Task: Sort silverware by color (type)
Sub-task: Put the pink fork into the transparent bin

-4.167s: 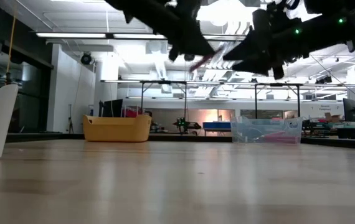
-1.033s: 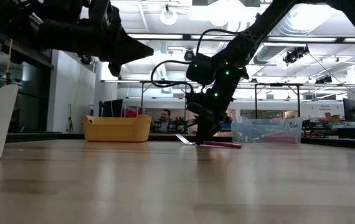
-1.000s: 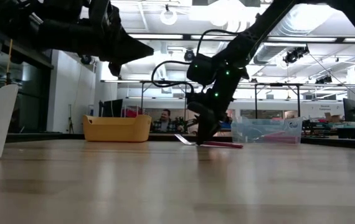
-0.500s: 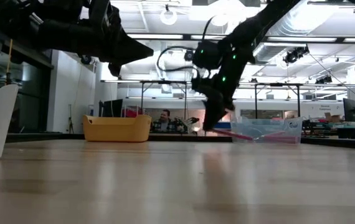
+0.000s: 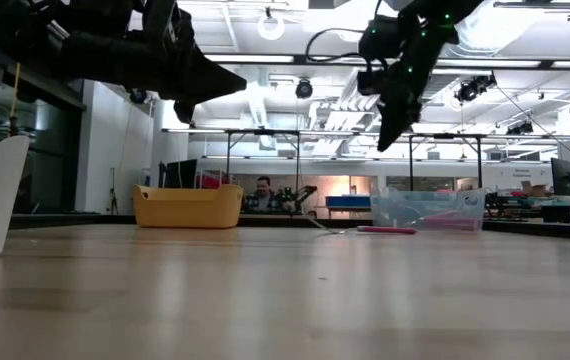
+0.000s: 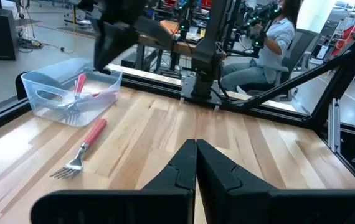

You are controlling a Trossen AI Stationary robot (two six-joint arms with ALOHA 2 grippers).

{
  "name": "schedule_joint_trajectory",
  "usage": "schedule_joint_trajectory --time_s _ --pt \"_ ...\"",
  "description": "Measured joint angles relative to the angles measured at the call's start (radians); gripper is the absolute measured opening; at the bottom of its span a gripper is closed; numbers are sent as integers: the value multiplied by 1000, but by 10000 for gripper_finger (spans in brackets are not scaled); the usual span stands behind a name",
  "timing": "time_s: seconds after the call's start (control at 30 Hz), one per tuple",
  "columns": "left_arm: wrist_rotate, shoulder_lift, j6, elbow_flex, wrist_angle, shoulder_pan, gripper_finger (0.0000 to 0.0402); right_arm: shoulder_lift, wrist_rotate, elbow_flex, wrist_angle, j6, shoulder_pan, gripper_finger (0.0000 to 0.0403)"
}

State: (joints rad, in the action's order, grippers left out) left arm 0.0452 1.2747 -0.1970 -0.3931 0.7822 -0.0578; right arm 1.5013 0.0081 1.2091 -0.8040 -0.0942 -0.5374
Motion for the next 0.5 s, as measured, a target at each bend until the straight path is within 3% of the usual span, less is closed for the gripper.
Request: schedule_joint_trajectory --time_s 0.1,0.37,0.5 --pt "0 0 0 0 0 0 0 23 -12 0 13 -84 36 28" --pt "0 0 0 0 0 0 0 222 -17 0 164 -285 78 135" --pt "0 0 8 0 -6 0 0 302 -6 0 210 -351 59 157"
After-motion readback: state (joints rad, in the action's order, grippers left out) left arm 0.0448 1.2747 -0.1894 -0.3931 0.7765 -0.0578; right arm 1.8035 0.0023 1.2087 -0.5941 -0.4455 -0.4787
